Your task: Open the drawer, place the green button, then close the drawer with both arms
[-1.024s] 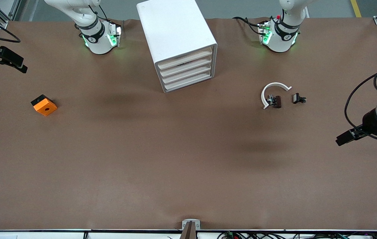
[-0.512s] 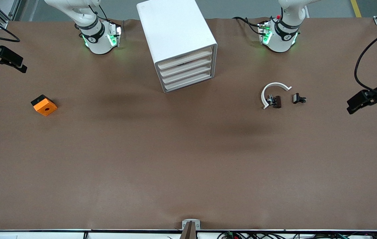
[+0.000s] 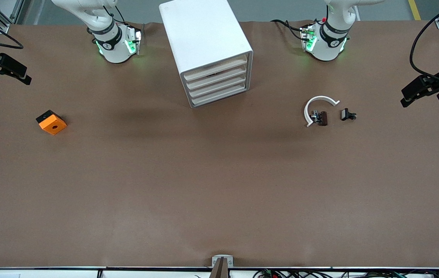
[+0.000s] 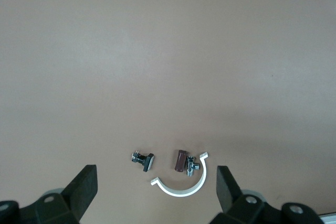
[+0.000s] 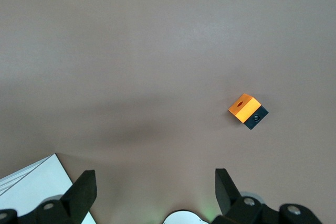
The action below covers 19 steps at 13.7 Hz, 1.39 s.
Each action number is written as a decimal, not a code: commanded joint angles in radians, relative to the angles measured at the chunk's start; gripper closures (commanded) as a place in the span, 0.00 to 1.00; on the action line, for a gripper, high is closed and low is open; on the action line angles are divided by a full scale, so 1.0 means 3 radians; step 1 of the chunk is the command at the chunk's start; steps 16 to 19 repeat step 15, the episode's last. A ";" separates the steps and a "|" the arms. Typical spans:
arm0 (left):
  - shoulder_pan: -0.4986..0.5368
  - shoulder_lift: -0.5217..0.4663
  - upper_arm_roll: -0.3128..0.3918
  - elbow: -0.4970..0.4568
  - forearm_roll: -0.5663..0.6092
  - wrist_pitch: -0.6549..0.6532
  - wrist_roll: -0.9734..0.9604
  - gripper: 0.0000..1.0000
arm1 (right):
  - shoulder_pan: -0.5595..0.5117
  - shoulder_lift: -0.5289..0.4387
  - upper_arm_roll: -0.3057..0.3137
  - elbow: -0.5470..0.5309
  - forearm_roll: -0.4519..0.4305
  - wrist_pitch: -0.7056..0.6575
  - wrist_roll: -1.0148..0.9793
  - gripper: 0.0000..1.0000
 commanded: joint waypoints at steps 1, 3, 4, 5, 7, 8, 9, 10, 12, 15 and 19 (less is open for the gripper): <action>-0.0025 -0.0087 0.0021 -0.0131 -0.0061 0.0016 0.0069 0.00 | -0.0043 0.0007 0.0037 0.0046 -0.0019 -0.0017 -0.0022 0.00; -0.0041 -0.0077 0.0011 -0.0116 -0.0061 0.0016 0.0069 0.00 | -0.0043 0.0007 0.0037 0.0046 -0.0019 -0.0011 -0.0022 0.00; -0.0041 -0.0082 0.0005 -0.0111 -0.0061 0.0001 0.0069 0.00 | -0.0043 0.0007 0.0037 0.0046 -0.0019 -0.0011 -0.0022 0.00; -0.0036 -0.0082 -0.0030 -0.0096 -0.0061 -0.0080 0.0069 0.00 | -0.0043 0.0007 0.0037 0.0046 -0.0019 -0.0011 -0.0022 0.00; -0.0030 -0.0082 -0.0030 -0.0024 -0.0056 -0.0264 0.0080 0.00 | -0.0043 0.0007 0.0037 0.0046 -0.0019 -0.0006 -0.0022 0.00; -0.0015 -0.0082 -0.0030 -0.0009 -0.0056 -0.0280 0.0120 0.00 | -0.0043 0.0007 0.0043 0.0046 -0.0019 -0.0011 -0.0022 0.00; -0.0010 -0.0087 -0.0020 -0.0009 -0.0056 -0.0285 0.0247 0.00 | -0.0038 0.0007 0.0043 0.0046 -0.0014 -0.0006 -0.0022 0.00; -0.0010 -0.0092 -0.0010 -0.0009 -0.0056 -0.0346 0.0365 0.00 | -0.0043 0.0007 0.0043 0.0046 -0.0014 -0.0006 -0.0022 0.00; -0.0010 -0.0087 -0.0010 0.0001 -0.0051 -0.0393 0.0387 0.00 | -0.0038 0.0007 0.0043 0.0046 -0.0019 -0.0001 -0.0022 0.00; -0.0015 -0.0051 -0.0010 0.0114 -0.0010 -0.0398 0.0361 0.00 | -0.0038 0.0007 0.0043 0.0046 -0.0019 -0.0001 -0.0022 0.00; -0.0015 -0.0051 -0.0010 0.0114 -0.0010 -0.0398 0.0361 0.00 | -0.0038 0.0007 0.0043 0.0046 -0.0019 -0.0001 -0.0022 0.00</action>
